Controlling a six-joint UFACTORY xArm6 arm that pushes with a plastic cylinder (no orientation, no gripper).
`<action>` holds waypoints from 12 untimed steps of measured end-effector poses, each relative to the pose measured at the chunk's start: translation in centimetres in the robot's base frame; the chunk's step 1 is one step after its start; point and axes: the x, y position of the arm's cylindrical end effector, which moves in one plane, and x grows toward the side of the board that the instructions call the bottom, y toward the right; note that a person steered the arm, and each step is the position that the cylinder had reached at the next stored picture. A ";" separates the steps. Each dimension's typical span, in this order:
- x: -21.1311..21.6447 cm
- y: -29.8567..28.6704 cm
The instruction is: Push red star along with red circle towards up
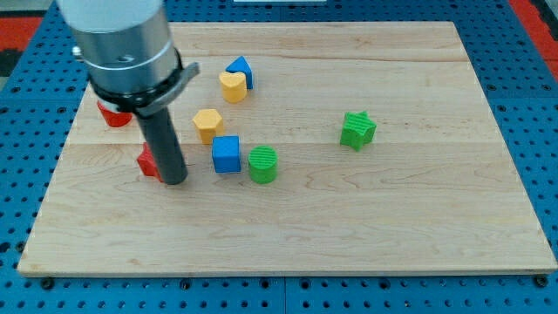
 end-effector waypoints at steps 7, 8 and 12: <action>-7.4 -7.9; -7.6 -8.4; -7.6 -8.2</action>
